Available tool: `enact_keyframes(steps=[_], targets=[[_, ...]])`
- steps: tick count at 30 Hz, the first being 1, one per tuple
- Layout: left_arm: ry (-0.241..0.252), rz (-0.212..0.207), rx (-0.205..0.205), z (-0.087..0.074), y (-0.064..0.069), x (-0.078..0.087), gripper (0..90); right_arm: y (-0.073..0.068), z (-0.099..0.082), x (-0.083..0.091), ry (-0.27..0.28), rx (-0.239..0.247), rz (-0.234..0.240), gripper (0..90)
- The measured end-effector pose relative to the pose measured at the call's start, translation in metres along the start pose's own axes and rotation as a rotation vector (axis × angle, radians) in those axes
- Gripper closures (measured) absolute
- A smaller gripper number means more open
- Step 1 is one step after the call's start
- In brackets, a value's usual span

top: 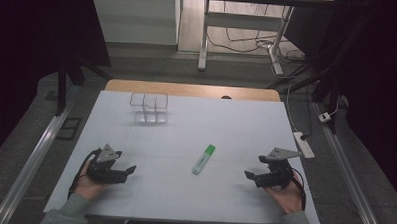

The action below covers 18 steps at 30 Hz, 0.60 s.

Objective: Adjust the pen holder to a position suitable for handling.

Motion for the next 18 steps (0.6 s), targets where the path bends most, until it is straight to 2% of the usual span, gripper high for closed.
enact_keyframes(steps=[9,14,18], targets=[[0.004,0.003,0.004,0.0001,-0.0008,0.0007,23.3,-0.0023,0.0004,-0.0011,-0.002,0.013,-0.011,15.0],[0.005,0.007,0.007,0.0020,-0.0016,0.0006,23.3,-0.0024,0.0004,-0.0004,0.001,0.015,0.000,15.4],[0.009,-0.003,0.017,0.0059,-0.0022,0.0008,23.6,-0.0019,0.0002,-0.0019,-0.007,0.011,-0.005,15.5]])
Point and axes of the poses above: each handheld gripper's, and its own axes: x roughly backward along the jaws, z roughly out of its top, y roughly to its right, the point moved 1 cm from there along -x, roughly forward along the jaws, and after that the axes turned 12 degrees about z, right-handed, at the moved point
